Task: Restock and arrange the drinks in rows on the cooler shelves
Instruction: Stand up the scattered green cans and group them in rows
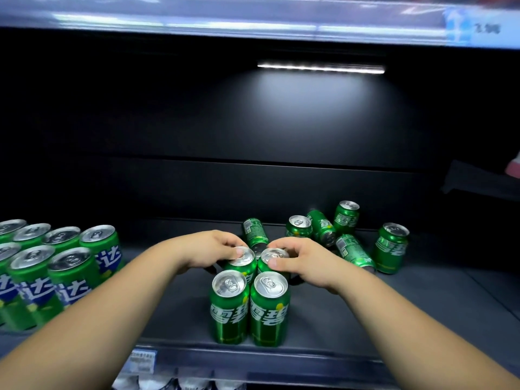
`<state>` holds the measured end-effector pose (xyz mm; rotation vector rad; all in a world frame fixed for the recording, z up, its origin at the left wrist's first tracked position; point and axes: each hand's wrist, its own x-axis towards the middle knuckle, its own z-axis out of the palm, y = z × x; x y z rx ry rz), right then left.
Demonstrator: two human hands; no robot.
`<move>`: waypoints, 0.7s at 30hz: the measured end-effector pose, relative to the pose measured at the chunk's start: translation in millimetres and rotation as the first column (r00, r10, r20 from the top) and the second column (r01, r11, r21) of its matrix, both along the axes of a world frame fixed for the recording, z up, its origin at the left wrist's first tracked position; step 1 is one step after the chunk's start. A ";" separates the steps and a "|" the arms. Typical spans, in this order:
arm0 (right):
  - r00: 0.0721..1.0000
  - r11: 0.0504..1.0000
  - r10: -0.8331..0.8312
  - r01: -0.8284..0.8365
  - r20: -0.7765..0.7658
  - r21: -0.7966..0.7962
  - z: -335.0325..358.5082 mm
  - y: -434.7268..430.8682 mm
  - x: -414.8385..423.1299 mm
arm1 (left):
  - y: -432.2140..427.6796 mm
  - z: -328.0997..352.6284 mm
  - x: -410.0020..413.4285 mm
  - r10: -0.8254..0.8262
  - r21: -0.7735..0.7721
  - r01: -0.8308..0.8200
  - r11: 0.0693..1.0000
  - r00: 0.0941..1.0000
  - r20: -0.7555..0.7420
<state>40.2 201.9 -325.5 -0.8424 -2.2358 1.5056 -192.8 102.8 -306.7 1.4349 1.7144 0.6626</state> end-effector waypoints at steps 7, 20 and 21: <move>1.000 1.000 -0.003 0.002 0.029 0.003 3.8 1.1 2.3 | 10.6 3.5 -7.6 -0.053 -0.028 0.052 0.998 0.998 -0.018; 0.848 0.745 -0.518 0.512 -0.112 0.427 -13.9 61.8 12.7 | 63.3 -10.7 -18.1 -0.044 0.141 0.040 0.989 0.999 0.019; 0.849 0.746 -0.518 0.509 -0.107 0.429 -15.1 63.6 12.8 | 64.2 -9.8 -18.1 -0.094 0.109 0.096 0.989 0.995 -0.021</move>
